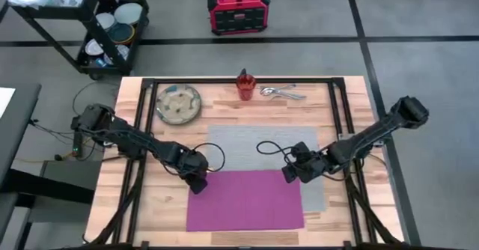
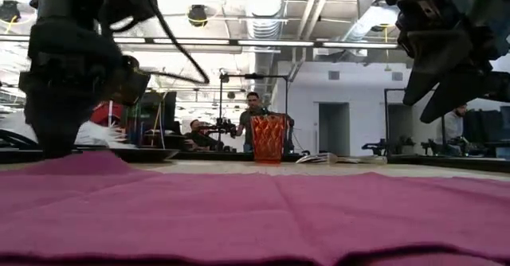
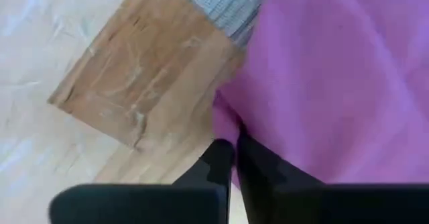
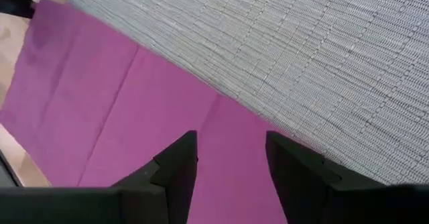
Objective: Set table place
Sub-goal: Fold the pink table napkin
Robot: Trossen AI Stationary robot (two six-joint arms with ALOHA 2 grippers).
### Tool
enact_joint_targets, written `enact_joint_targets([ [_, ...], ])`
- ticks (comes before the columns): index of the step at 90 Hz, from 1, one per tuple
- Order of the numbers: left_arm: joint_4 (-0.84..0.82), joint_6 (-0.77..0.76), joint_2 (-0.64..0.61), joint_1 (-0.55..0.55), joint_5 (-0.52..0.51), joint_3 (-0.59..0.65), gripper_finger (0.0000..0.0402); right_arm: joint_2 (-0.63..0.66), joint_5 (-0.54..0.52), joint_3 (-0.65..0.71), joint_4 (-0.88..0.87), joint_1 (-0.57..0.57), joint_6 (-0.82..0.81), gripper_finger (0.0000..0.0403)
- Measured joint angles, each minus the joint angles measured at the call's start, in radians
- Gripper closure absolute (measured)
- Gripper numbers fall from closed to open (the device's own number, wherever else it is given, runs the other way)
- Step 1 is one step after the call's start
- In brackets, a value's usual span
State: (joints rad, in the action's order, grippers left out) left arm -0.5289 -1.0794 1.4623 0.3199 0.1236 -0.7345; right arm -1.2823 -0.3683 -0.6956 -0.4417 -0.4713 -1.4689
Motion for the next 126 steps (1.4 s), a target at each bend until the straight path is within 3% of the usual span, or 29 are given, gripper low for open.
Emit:
enact_joint_targets([
  [40, 0.051, -0.098, -0.233, -0.005, -0.097, -0.001, 0.0401, 0.0, 0.0, 0.0, 0.003, 0.0, 0.002, 0.0239],
  [50, 0.152, -0.112, -0.25, -0.018, -0.101, -0.001, 0.0401, 0.002, 0.0, 0.0, 0.011, 0.0, 0.003, 0.0239],
  [71, 0.535, -0.097, -0.227, -0.108, -0.093, -0.005, 0.0401, 0.069, 0.001, 0.0, 0.003, 0.004, 0.031, 0.0239],
  [97, 0.765, -0.046, 0.037, -0.205, 0.063, -0.14, 0.0401, 0.228, -0.05, 0.0, -0.038, 0.082, 0.114, 0.0239],
  [126, 0.838, 0.029, 0.459, -0.245, 0.263, -0.557, 0.0402, 0.321, -0.052, 0.0, -0.082, 0.183, 0.196, 0.0239],
])
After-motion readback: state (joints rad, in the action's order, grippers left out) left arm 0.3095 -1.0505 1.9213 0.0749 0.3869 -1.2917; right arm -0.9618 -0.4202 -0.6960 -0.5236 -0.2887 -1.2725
